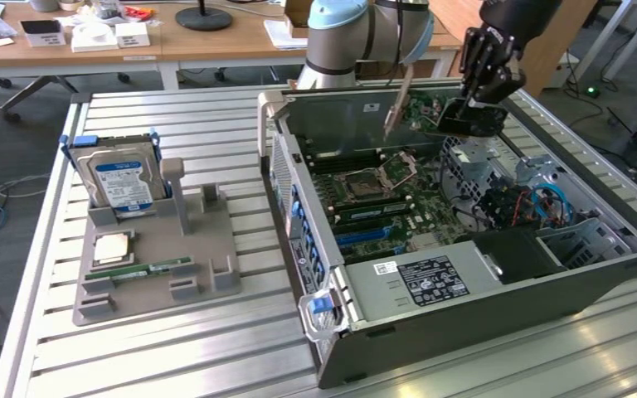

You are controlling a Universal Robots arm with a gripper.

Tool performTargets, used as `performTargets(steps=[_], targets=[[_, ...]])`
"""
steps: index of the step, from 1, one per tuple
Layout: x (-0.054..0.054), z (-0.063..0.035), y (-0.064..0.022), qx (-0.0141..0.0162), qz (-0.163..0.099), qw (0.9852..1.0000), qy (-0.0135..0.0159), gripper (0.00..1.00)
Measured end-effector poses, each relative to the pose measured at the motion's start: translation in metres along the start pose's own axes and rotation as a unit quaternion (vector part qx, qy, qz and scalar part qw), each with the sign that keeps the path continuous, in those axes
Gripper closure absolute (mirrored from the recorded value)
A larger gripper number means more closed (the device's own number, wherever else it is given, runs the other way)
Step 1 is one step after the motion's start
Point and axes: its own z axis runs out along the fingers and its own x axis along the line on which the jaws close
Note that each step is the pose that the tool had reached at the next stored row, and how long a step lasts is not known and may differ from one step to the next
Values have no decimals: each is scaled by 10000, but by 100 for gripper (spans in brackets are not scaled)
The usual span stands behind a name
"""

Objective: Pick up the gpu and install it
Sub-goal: 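Insert the gpu into the slot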

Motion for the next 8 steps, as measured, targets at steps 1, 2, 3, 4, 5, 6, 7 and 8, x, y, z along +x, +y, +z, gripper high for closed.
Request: performTargets(steps=[1, 2, 3, 4, 5, 6, 7, 8], targets=[[0, 0, 0, -2, -70, 10000, 3, 74], [0, 1, 0, -3, -141, 9999, 6, 74], [0, 2, 0, -5, -216, 9998, 9, 74], [0, 3, 0, -7, -286, 9996, 12, 74], [0, 3, 0, -8, -355, 9994, 15, 74], [0, 4, 0, -10, -424, 9991, 18, 74], [0, 4, 0, -12, -490, 9988, 21, 74], [0, 5, 0, -13, -555, 9985, 24, 74]])
